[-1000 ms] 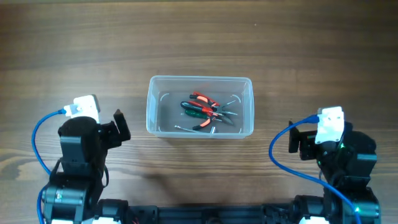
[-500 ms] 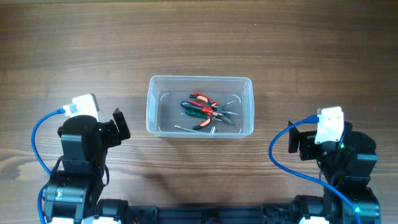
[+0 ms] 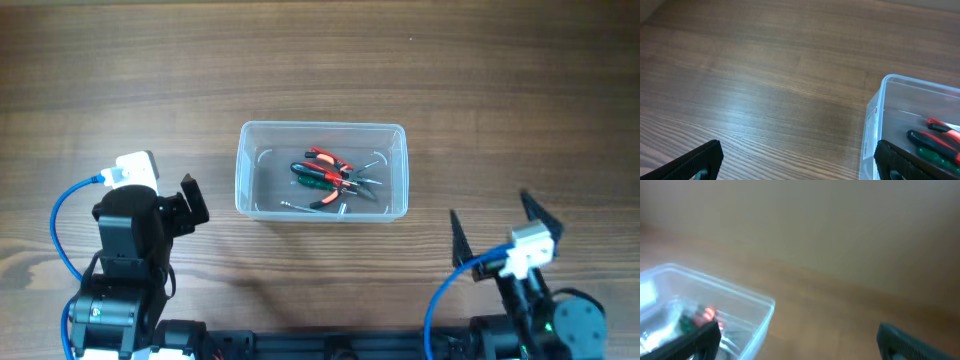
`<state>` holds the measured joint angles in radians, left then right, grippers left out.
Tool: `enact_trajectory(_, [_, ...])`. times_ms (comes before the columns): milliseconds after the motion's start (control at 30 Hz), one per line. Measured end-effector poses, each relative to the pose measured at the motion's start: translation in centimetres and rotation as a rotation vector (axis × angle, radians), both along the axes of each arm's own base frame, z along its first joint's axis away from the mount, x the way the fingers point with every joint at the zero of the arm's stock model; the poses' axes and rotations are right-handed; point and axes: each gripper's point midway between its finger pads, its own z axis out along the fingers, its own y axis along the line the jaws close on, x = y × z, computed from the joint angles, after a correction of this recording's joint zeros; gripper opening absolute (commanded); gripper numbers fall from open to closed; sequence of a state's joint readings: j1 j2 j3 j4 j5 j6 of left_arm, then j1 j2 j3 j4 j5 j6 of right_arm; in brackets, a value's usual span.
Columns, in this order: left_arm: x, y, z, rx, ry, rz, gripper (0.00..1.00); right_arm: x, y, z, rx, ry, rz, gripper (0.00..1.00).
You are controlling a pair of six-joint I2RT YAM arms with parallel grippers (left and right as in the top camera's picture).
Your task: Pack container
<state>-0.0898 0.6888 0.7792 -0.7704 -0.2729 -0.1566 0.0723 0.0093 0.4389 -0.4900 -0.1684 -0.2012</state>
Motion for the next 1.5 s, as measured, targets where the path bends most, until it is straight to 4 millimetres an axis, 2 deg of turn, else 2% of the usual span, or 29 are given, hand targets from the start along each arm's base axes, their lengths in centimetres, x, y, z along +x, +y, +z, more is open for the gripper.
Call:
enact_trajectory(67, [0.0, 0.0, -0.1, 0.0, 0.001, 0.0, 1.0, 2.0, 0.4, 0.0, 0.019, -0.12, 0.011, 1.0])
enact_trajectory(167, [0.0, 0.0, -0.1, -0.002, 0.0, 0.002, 1.0, 3.6, 0.5, -2.4, 0.035, -0.174, 0.012, 1.0])
enact_trajectory(267, [0.0, 0.0, -0.1, -0.003, 0.001, 0.002, 1.0, 4.4, 0.4, -5.6, 0.038, -0.12, 0.004, 1.0])
enact_trajectory(400, [0.0, 0.0, -0.1, -0.003, 0.001, 0.002, 1.0, 4.9, -1.4, -6.5, 0.124, -0.088, -0.105, 1.0])
enact_trajectory(500, [0.0, 0.0, -0.1, -0.003, 0.001, 0.002, 1.0, 5.1, -2.0, -7.8, 0.147, -0.046, -0.145, 1.0])
enact_trajectory(1267, [-0.3, -0.1, -0.5, -0.007, 0.02, -0.004, 1.0, 5.2, -2.2, -8.1, 0.147, -0.041, -0.154, 1.0])
enact_trajectory(1367, [-0.5, -2.1, -0.8, -0.083, 0.031, -0.093, 1.0, 5.2, -2.2, -8.1, 0.147, -0.041, -0.154, 1.0])
enact_trajectory(1433, [-1.1, -4.1, 0.5, -0.16, -0.064, -0.193, 1.0, 5.2, -2.2, -8.1, 0.147, -0.04, -0.155, 1.0])
enact_trajectory(1500, [-2.0, -4.8, 2.2, -0.186, -0.2, -0.243, 1.0, 5.2, -2.2, -8.1, 0.147, -0.04, -0.155, 1.0])
